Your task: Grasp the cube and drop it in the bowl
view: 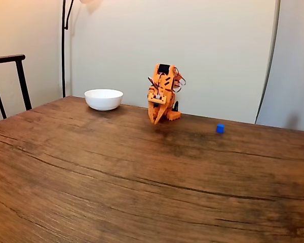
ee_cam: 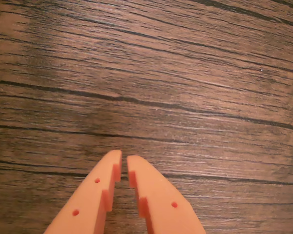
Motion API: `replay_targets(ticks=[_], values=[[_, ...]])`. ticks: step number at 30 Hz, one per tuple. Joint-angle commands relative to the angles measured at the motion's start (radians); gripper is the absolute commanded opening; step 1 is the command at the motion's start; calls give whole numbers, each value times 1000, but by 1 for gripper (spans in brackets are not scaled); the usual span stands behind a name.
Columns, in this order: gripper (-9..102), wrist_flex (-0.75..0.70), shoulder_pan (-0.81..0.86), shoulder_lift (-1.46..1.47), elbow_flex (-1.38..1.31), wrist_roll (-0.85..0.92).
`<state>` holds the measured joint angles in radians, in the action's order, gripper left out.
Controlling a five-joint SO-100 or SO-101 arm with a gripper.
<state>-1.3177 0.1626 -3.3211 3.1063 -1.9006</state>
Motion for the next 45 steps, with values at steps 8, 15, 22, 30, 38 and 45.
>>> replay_targets(ticks=[8, 15, 22, 30, 38, 45], values=[[0, -34, -331, 3, -371, -15], [0, -21, -699, 20, -540, 80], [0, -12, -1008, 23, -554, 187], [0, 6, -1146, 26, -554, 195], [0, 15, -1193, 213, -607, 195], [0, -26, -1243, 701, -824, 181]])
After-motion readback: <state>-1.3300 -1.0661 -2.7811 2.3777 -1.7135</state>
